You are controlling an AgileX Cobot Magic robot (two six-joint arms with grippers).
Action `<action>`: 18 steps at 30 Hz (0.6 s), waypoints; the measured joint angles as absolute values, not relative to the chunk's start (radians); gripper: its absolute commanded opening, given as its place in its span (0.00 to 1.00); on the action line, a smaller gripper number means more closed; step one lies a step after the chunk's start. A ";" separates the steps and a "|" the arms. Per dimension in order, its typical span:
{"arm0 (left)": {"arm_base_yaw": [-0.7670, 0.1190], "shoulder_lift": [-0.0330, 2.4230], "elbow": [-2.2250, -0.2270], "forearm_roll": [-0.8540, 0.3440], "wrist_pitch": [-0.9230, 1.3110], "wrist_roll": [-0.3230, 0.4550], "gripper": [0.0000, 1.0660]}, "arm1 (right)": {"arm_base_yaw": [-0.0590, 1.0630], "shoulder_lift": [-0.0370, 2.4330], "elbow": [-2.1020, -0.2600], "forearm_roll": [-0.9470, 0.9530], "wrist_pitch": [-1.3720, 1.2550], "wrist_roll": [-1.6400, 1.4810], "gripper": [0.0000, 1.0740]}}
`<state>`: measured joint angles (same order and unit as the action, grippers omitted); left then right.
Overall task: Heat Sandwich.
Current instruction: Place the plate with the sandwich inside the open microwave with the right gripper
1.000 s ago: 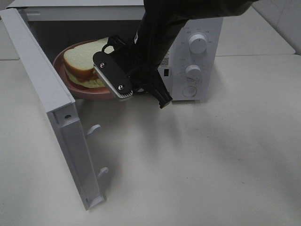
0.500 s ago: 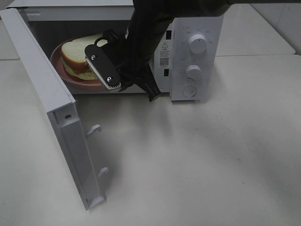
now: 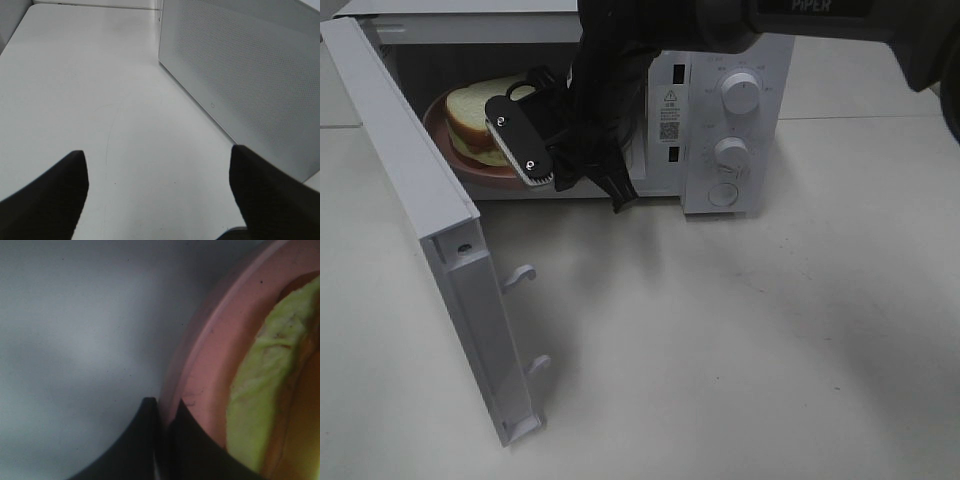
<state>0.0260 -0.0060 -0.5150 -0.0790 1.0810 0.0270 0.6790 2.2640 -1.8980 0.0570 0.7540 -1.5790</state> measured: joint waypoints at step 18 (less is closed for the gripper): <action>0.026 -0.006 -0.515 -0.079 1.081 0.027 0.69 | 0.653 2.363 -2.077 0.000 0.782 -1.491 0.02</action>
